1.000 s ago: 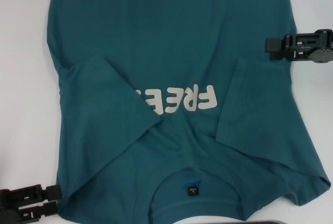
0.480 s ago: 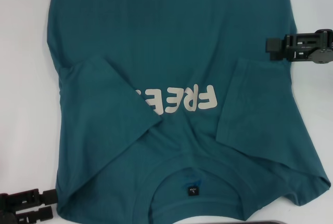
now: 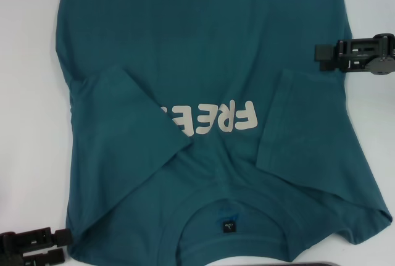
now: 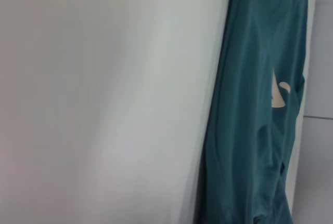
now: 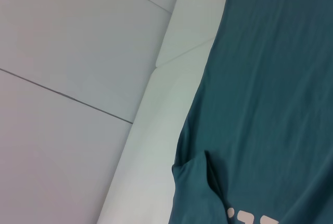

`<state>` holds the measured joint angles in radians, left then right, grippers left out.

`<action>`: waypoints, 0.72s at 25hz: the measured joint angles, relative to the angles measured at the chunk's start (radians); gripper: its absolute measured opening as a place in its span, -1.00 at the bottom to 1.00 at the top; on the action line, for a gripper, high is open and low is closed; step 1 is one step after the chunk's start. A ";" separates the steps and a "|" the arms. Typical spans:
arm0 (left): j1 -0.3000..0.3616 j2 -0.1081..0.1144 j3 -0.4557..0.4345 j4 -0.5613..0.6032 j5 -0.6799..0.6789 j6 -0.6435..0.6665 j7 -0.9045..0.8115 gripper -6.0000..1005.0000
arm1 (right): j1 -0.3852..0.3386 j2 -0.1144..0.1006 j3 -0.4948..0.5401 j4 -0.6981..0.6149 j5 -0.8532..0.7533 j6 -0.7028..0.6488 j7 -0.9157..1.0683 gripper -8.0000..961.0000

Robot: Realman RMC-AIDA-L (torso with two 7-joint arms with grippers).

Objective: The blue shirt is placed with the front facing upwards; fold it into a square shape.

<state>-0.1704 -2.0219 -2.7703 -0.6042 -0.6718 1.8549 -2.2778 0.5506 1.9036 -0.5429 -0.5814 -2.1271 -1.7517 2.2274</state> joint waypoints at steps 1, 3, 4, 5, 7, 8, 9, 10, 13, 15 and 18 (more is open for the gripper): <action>-0.001 -0.001 0.000 0.000 0.002 -0.004 0.000 0.43 | 0.000 0.000 0.000 0.000 0.001 0.000 0.000 0.36; -0.004 -0.002 0.000 0.000 0.003 -0.010 -0.001 0.43 | -0.001 0.000 0.000 0.000 0.001 0.001 0.000 0.36; -0.006 -0.003 0.000 0.000 0.003 -0.013 -0.002 0.43 | -0.001 0.000 0.000 0.000 0.002 0.001 0.000 0.36; -0.008 -0.004 0.000 0.000 0.004 -0.015 -0.003 0.43 | -0.001 -0.001 0.000 0.000 0.002 0.001 0.000 0.35; -0.014 -0.005 0.003 0.000 0.004 -0.017 -0.008 0.43 | -0.002 -0.001 0.000 0.000 0.002 0.001 0.000 0.35; -0.018 -0.007 0.006 0.000 0.005 -0.017 -0.010 0.43 | -0.003 -0.001 0.000 0.000 0.002 0.001 0.000 0.35; -0.022 -0.007 0.009 0.000 0.007 -0.018 -0.013 0.44 | -0.003 -0.001 0.000 0.000 0.002 0.002 0.000 0.35; -0.026 -0.008 0.010 0.000 0.010 -0.019 -0.016 0.44 | -0.003 -0.001 0.000 0.000 0.002 0.002 0.000 0.35; -0.042 -0.013 0.012 0.000 0.021 -0.022 -0.022 0.43 | -0.005 -0.002 0.000 0.000 0.001 0.004 0.000 0.35; -0.051 -0.017 0.012 -0.001 0.027 -0.022 -0.024 0.42 | -0.006 -0.002 0.000 0.000 0.001 0.005 0.000 0.34; -0.063 -0.020 0.012 -0.001 0.028 -0.023 -0.027 0.40 | -0.009 -0.002 0.000 0.000 0.002 0.005 0.000 0.34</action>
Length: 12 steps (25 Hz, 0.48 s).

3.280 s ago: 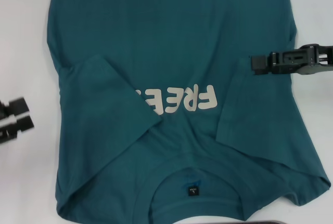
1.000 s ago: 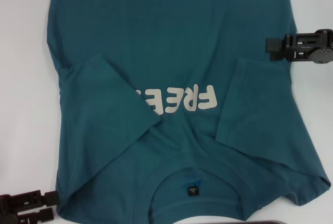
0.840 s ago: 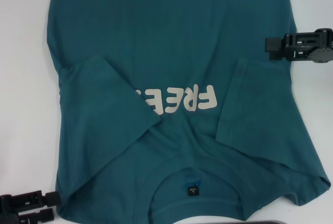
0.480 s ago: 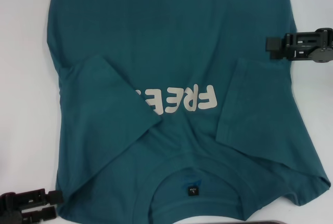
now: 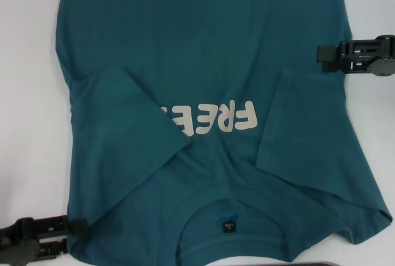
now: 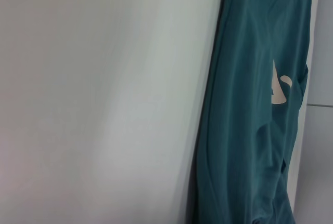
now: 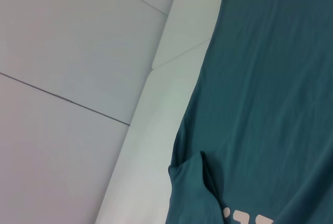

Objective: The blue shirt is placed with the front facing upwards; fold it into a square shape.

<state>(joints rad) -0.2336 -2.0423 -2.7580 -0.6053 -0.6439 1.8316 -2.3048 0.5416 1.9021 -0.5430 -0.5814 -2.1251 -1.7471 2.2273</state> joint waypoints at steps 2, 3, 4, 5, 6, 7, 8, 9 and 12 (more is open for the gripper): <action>-0.008 -0.003 0.002 -0.001 0.001 -0.001 -0.007 0.39 | 0.000 0.000 0.000 0.000 0.000 0.000 0.000 0.34; -0.011 -0.003 0.002 -0.001 0.001 -0.002 -0.009 0.38 | 0.000 0.000 0.000 0.000 0.000 0.000 0.000 0.34; -0.014 -0.004 0.003 -0.001 0.002 -0.002 -0.011 0.37 | 0.000 0.000 0.000 0.000 0.000 0.000 0.000 0.34; -0.018 -0.004 0.003 -0.001 0.002 -0.003 -0.014 0.37 | 0.000 0.000 0.000 0.000 0.001 0.000 0.000 0.34; -0.021 -0.004 0.003 -0.001 0.005 -0.003 -0.017 0.36 | 0.000 0.000 0.000 0.000 0.001 0.000 0.000 0.34; -0.024 -0.005 0.004 -0.001 0.010 -0.004 -0.023 0.36 | 0.000 0.000 0.000 0.000 0.001 0.000 0.000 0.33; -0.026 -0.006 0.004 -0.002 0.018 -0.005 -0.034 0.35 | 0.000 0.000 0.000 0.000 0.001 0.000 0.000 0.33; -0.027 -0.008 0.004 -0.007 0.022 -0.006 -0.038 0.34 | 0.000 0.000 0.000 0.000 0.002 -0.001 0.000 0.33; -0.028 -0.022 0.002 -0.036 0.024 0.005 -0.041 0.32 | -0.001 -0.001 0.001 0.000 0.003 -0.002 0.000 0.33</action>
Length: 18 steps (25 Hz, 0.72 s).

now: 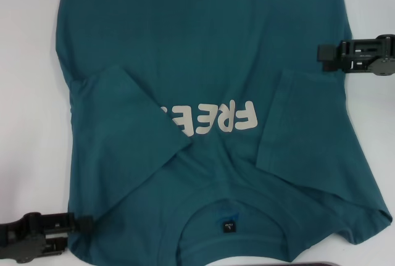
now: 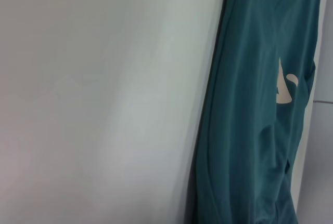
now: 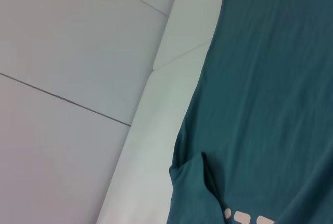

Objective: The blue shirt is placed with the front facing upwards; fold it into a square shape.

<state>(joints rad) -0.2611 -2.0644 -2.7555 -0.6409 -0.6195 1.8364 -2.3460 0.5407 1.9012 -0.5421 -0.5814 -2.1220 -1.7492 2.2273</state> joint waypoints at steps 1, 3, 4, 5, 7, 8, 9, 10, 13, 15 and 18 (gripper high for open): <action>0.000 -0.003 0.000 -0.007 0.000 0.005 0.001 0.32 | 0.000 0.000 0.000 0.000 0.000 -0.001 0.000 0.33; -0.002 -0.006 0.003 -0.015 0.001 0.011 0.001 0.31 | 0.000 -0.001 0.002 0.000 0.001 -0.003 0.000 0.33; -0.002 -0.007 0.003 -0.016 0.002 0.011 0.001 0.30 | 0.000 -0.001 0.002 0.000 0.001 -0.004 0.000 0.33; -0.004 -0.007 0.005 -0.016 0.002 0.011 0.001 0.29 | 0.000 -0.001 0.004 0.000 0.001 -0.004 0.000 0.32; -0.006 -0.008 0.007 -0.016 0.003 0.012 0.001 0.22 | -0.001 -0.001 0.007 0.000 0.001 -0.004 0.000 0.32; -0.007 -0.008 0.009 -0.015 0.003 0.012 0.000 0.15 | -0.001 -0.001 0.008 0.000 0.001 -0.005 0.000 0.32; -0.007 -0.008 0.009 -0.015 0.003 0.012 0.000 0.08 | -0.001 -0.001 0.009 0.000 0.001 -0.006 0.000 0.32; -0.007 -0.008 0.009 -0.015 0.003 0.013 0.000 0.01 | -0.001 -0.001 0.009 0.000 0.001 -0.006 0.000 0.32; -0.007 -0.007 0.010 -0.014 -0.001 0.015 0.001 -0.21 | -0.001 -0.001 0.010 0.000 -0.001 -0.006 0.000 0.32; -0.007 -0.006 0.007 -0.011 -0.002 0.022 0.006 -0.38 | -0.001 -0.001 0.010 0.000 -0.003 -0.004 0.000 0.31; -0.009 -0.007 0.002 -0.011 -0.005 0.050 0.025 -0.60 | -0.002 -0.002 0.006 0.000 -0.005 -0.005 0.000 0.31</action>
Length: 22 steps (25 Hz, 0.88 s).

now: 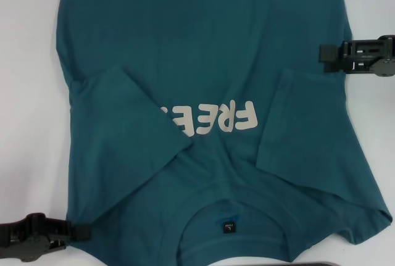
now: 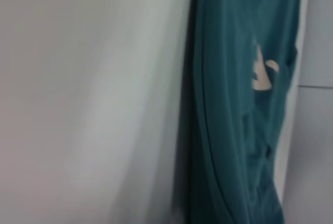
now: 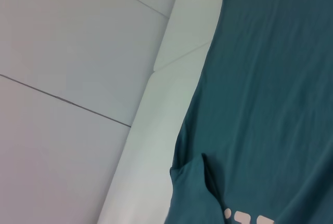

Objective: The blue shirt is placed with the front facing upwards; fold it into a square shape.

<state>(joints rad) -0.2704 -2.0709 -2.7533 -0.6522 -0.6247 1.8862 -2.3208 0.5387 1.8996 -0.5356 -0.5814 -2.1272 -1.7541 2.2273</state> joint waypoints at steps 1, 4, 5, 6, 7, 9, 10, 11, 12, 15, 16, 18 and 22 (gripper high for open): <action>-0.002 -0.001 -0.001 -0.001 -0.004 0.013 0.009 -0.66 | -0.001 -0.002 -0.003 0.000 -0.003 0.000 0.000 0.31; -0.009 -0.002 -0.001 0.000 -0.019 0.038 0.026 -0.84 | -0.007 -0.012 -0.006 0.000 -0.028 -0.002 0.000 0.31; -0.014 -0.002 0.000 0.001 -0.022 0.042 0.028 -0.90 | -0.009 -0.016 -0.006 -0.001 -0.045 -0.004 0.000 0.31; -0.017 -0.002 0.001 0.002 -0.022 0.042 0.029 -0.90 | -0.012 -0.022 -0.006 -0.001 -0.066 -0.011 -0.002 0.31; -0.019 -0.002 0.002 0.002 -0.022 0.042 0.029 -0.90 | -0.015 -0.028 -0.006 -0.002 -0.088 -0.019 -0.004 0.30; -0.027 -0.002 0.004 0.002 -0.023 0.038 0.028 -0.90 | -0.025 -0.041 -0.007 -0.002 -0.132 -0.049 -0.015 0.30; -0.030 -0.002 0.002 0.002 -0.023 0.035 0.027 -0.90 | -0.032 -0.048 -0.007 -0.002 -0.153 -0.068 -0.021 0.30; -0.033 -0.002 0.000 0.002 -0.023 0.032 0.026 -0.90 | -0.040 -0.055 -0.007 -0.002 -0.172 -0.095 -0.027 0.30; -0.036 -0.002 -0.001 0.001 -0.023 0.028 0.024 -0.91 | -0.046 -0.060 -0.007 -0.002 -0.188 -0.122 -0.031 0.30; -0.051 0.000 -0.003 0.000 -0.024 0.013 0.022 -0.90 | -0.067 -0.074 -0.005 -0.016 -0.240 -0.202 -0.031 0.30; -0.057 0.001 -0.003 0.002 -0.024 0.006 0.022 -0.90 | -0.075 -0.076 -0.003 -0.032 -0.250 -0.216 -0.027 0.29; -0.071 0.003 0.000 0.007 -0.024 -0.009 0.024 -0.90 | -0.093 -0.081 -0.001 -0.065 -0.261 -0.227 -0.016 0.29; -0.092 0.004 0.004 0.010 -0.024 -0.027 0.023 -0.90 | -0.116 -0.093 0.001 -0.083 -0.276 -0.227 0.003 0.29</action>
<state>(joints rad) -0.3624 -2.0668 -2.7493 -0.6426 -0.6491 1.8595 -2.2974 0.4228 1.8061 -0.5342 -0.6641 -2.4027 -1.9807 2.2300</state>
